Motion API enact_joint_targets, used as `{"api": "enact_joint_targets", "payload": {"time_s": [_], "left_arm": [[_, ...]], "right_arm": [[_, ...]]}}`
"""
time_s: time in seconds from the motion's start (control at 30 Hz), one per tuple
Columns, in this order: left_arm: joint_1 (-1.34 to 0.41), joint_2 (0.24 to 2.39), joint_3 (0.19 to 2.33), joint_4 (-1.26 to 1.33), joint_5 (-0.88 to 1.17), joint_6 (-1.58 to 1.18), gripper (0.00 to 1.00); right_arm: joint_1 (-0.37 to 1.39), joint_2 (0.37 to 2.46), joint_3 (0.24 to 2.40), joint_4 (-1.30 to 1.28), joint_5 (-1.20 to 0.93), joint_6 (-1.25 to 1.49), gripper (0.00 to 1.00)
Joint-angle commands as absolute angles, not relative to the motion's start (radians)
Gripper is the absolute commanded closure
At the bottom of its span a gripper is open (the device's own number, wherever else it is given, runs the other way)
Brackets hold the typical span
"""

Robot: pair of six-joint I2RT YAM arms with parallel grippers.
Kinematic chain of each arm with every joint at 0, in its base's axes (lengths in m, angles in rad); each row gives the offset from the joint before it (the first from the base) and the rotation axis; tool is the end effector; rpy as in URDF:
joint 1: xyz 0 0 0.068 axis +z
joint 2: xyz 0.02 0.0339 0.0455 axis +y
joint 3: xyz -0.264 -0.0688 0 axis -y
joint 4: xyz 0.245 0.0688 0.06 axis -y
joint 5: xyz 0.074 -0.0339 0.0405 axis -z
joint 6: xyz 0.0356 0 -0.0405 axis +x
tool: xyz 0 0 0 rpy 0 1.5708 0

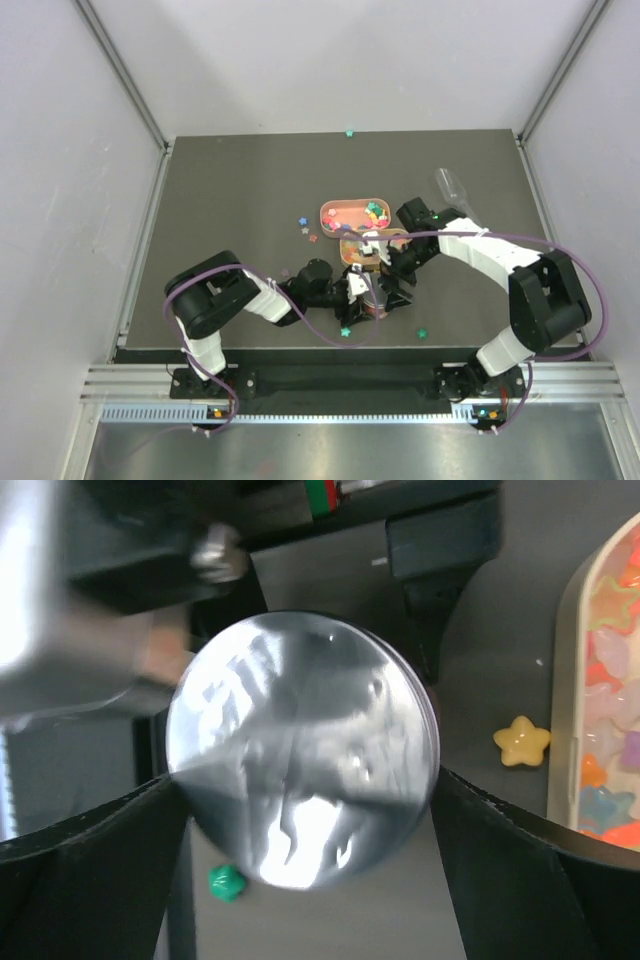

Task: Pack the candies
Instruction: Screw the bottle lid onto the packing bottle.

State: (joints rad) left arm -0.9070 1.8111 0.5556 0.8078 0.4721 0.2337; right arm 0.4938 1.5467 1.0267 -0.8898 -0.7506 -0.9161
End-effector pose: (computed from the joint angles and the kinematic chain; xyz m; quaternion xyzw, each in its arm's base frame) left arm 0.1789 -0.2550 0.1098 0.5492 0.6255 -0.3579 0.4233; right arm 0.2281 0.1504 0.2090 -0.6234 0.6872 0.3416 0.1497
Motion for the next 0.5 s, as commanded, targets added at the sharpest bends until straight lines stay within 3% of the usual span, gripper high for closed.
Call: {"api": "enact_joint_targets", "payload": {"time_s": [0.0, 0.47], "left_arm": [[-0.896, 1.887, 0.543, 0.62, 0.239, 0.242, 0.72], [-0.896, 1.908, 0.564, 0.597, 0.227, 0.239, 0.72]], "right_arm": [[0.552, 1.6, 0.963, -0.94, -0.733, -1.023, 0.0], [0.514, 1.58, 1.035, -1.201, -0.663, -1.397, 0.0]]}}
